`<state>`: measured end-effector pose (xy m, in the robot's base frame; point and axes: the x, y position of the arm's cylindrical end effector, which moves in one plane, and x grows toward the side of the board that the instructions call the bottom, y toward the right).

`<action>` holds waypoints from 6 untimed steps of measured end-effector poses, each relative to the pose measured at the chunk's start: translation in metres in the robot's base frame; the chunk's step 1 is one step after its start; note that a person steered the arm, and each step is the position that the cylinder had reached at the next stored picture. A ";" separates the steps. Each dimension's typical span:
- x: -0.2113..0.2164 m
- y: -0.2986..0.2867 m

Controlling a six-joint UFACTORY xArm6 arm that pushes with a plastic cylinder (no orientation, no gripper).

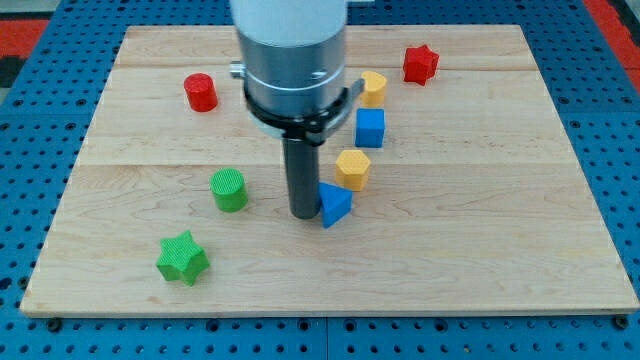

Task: Place your hand to the bottom of the green circle

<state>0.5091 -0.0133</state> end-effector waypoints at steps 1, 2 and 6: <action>0.002 -0.011; 0.004 -0.016; 0.021 -0.069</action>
